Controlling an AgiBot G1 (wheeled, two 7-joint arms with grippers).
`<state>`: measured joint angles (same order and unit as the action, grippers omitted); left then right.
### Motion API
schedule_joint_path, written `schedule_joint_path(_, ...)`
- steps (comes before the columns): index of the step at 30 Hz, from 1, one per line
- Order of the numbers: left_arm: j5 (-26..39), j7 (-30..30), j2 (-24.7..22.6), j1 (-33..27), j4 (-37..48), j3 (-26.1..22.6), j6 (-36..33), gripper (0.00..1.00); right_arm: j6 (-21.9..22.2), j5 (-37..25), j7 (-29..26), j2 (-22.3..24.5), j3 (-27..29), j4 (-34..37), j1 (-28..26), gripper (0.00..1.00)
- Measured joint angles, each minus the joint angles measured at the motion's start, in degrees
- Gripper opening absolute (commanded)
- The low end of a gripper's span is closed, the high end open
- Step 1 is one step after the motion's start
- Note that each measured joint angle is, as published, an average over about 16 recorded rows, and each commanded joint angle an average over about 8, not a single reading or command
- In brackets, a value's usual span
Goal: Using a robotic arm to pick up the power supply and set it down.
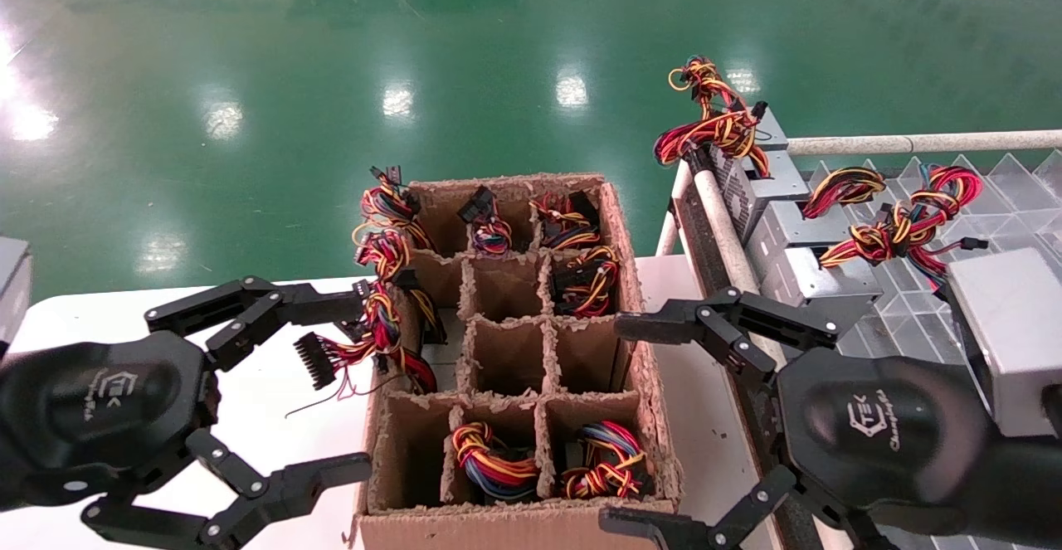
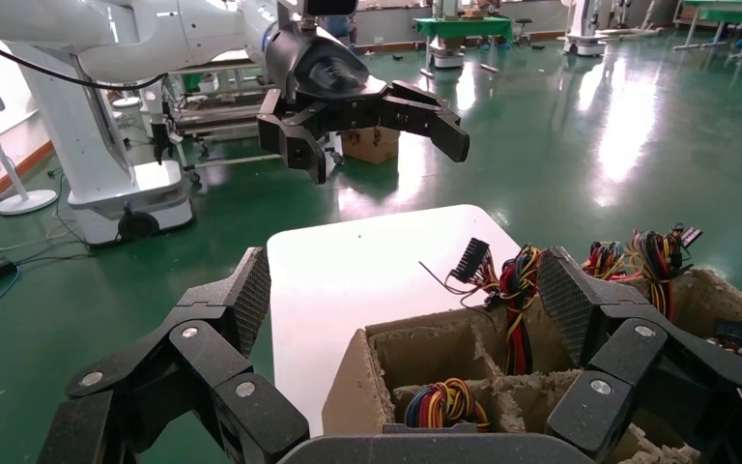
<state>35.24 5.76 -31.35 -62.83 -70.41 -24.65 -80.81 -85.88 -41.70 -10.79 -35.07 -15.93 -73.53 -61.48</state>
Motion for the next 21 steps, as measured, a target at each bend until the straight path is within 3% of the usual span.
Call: schedule_joint_path(21,0.0,0.0,0.0,0.0,0.0,0.0,0.0,1.0,0.28,-0.19,0.04,0.08,-0.06,-0.06,-0.08,1.0)
